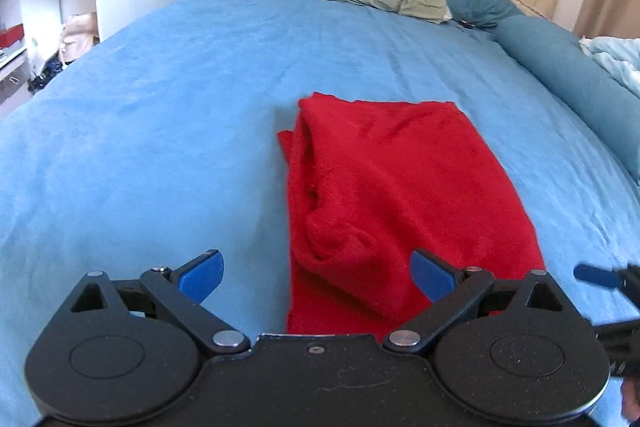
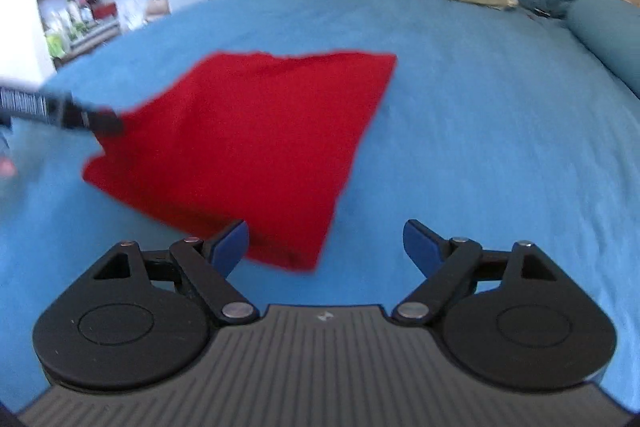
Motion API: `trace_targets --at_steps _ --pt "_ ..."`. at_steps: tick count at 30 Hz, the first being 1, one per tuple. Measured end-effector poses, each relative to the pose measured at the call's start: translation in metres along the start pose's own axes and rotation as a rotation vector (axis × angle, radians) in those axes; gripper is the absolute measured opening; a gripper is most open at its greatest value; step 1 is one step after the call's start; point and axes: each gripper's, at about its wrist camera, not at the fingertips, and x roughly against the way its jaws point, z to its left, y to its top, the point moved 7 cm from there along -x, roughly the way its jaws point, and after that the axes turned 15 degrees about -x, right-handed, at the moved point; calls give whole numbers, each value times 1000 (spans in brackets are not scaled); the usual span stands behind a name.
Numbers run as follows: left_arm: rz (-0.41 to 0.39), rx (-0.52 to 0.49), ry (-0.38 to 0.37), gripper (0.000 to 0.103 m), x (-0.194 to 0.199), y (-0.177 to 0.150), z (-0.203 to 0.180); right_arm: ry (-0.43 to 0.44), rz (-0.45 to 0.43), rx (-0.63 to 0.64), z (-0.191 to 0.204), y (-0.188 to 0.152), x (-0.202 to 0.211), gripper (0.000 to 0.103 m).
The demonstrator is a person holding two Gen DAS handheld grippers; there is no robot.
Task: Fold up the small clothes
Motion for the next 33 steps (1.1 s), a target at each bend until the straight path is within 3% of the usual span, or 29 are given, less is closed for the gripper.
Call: trace_targets --at_steps 5,6,9,13,19,23,26,27,31,33 --pt "4 -2 31 101 -3 1 5 -54 -16 -40 -5 -12 -23 97" --pt "6 0 42 101 -4 0 7 -70 -24 -32 -3 -11 -26 93" --pt "29 -17 93 101 -11 -6 14 -125 -69 -84 -18 6 -22 92" --pt "113 -32 99 101 -28 -36 21 -104 -10 -132 -36 -2 -27 92" --pt "113 -87 122 101 -27 -38 13 -102 -8 -111 -36 -6 -28 92" --pt "94 -87 103 100 -10 -19 12 -34 38 -81 -33 4 -15 94" --pt "53 -107 61 103 5 6 11 85 85 -118 -34 19 5 99" --pt "47 -111 42 103 8 15 11 106 88 -127 -32 27 13 103" --pt "75 -70 -73 103 -3 51 13 159 103 -191 -31 70 18 103" --pt "107 -40 -131 103 -19 62 15 182 152 -236 -28 89 7 103"
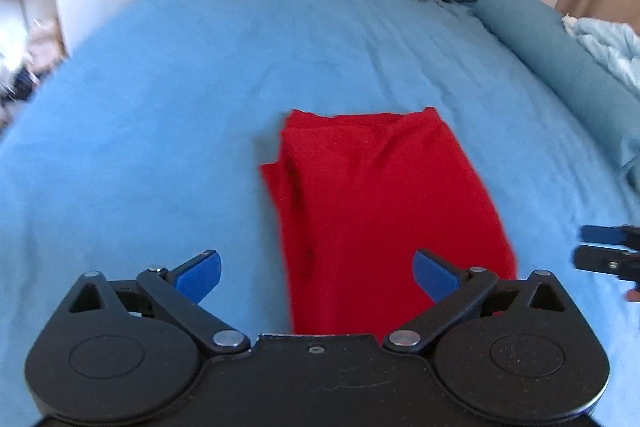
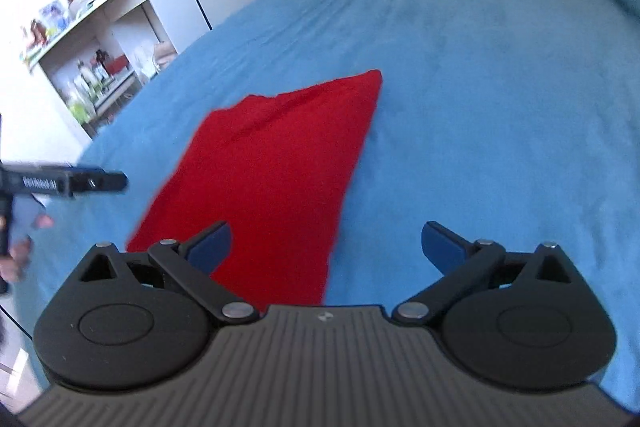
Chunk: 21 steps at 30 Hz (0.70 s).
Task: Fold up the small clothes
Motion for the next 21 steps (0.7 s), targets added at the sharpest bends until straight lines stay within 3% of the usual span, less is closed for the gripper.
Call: trace_targets --at_steps 6,10,14,16,17,19,21 --pt "54 70 -70 103 -54 8 12 42 88 -195 -7 29 -53 103" --pt "79 121 -90 94 -88 2 19 45 104 -267 -17 33 -86 103" --pt "28 132 -96 94 -95 2 20 50 119 -269 -21 31 -112 103" --pt "18 114 -98 87 -97 4 17 63 125 -263 -20 30 -122 90" --pt "14 101 -108 73 -97 4 14 72 124 -264 -18 30 -126 86" --pt "16 115 -152 54 -95 5 10 101 128 -292 -14 31 -134 59" --pt "15 129 -147 43 -93 9 7 97 130 -323 -12 32 -136 48"
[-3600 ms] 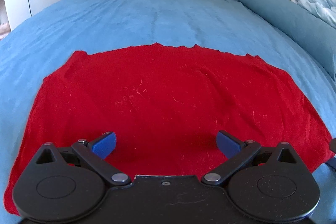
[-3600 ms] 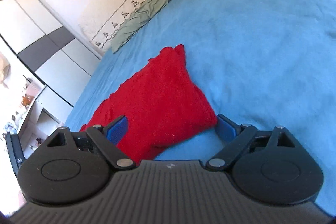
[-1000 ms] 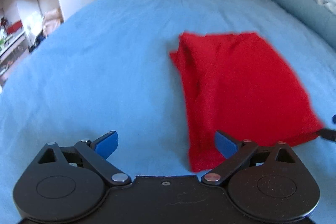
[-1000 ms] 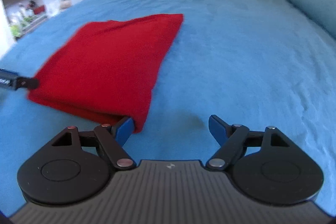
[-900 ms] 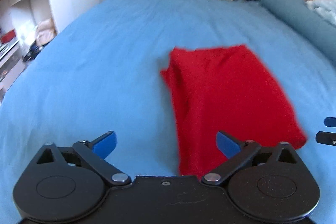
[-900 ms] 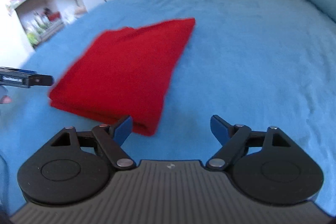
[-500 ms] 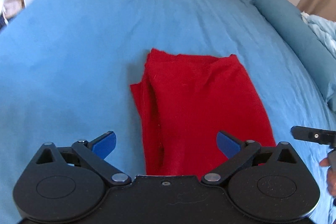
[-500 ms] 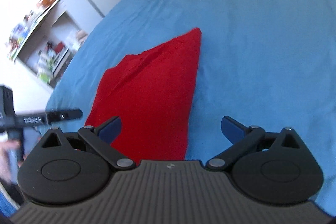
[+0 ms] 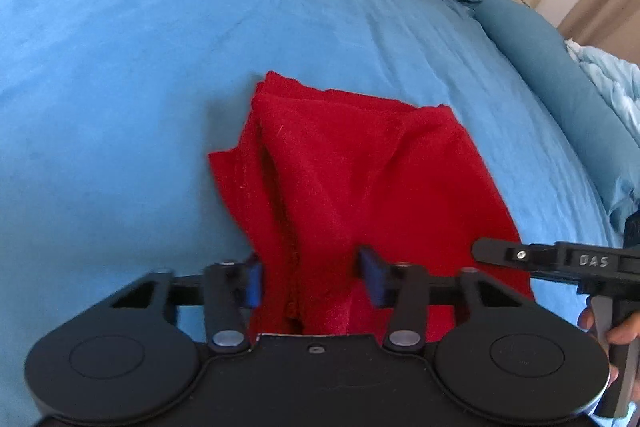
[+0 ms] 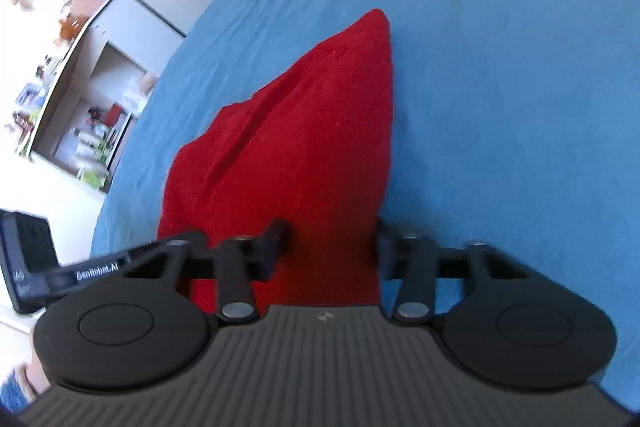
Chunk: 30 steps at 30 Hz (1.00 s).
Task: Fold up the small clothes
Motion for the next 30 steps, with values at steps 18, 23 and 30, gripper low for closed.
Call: trace_targets --at_steps 18,23,30 --pt "-82 -74 -17 27 89 -65 -166 -5 -84 74 -48 -76 190 37" --pt "-35 -120 11 28 66 -97 -204 -61 -88 28 -108 -110 212 38" --pt "-58 -205 175 90 75 -110 -207 -162 -192 71 -138 -123 223 92"
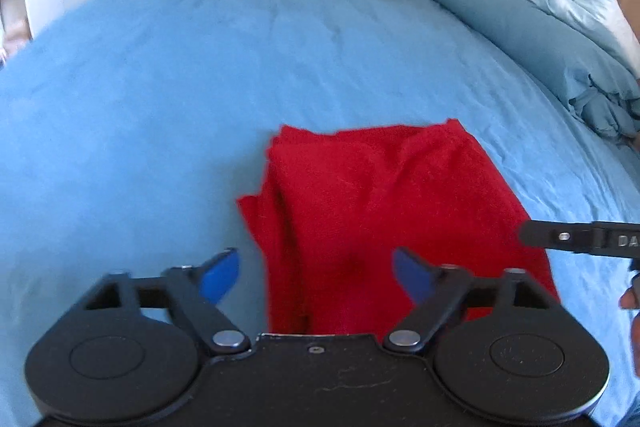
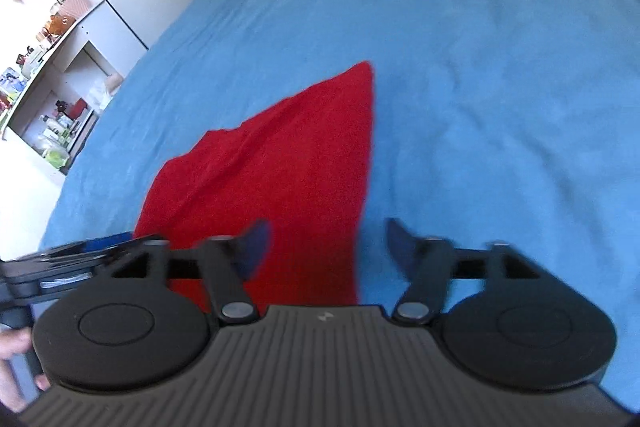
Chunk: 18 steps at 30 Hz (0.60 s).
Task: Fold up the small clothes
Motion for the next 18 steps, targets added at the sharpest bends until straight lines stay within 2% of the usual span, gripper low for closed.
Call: trace_targets --at_steps 5,9,11,15,18 --pt "12 -9 46 90 -1 -13 18 -54 -1 79 -8 -12 1 93" --pt "51 -35 68 92 -15 -29 24 -110 -25 148 -10 -19 -7 103" --pt "64 -45 71 93 -23 -34 24 -138 -32 172 -11 -22 -14 103" --pt "66 -41 87 92 -19 -29 23 -139 -41 168 -13 -21 -14 103" --pt "34 -63 111 91 3 -20 17 -130 -85 188 -5 -16 3 103"
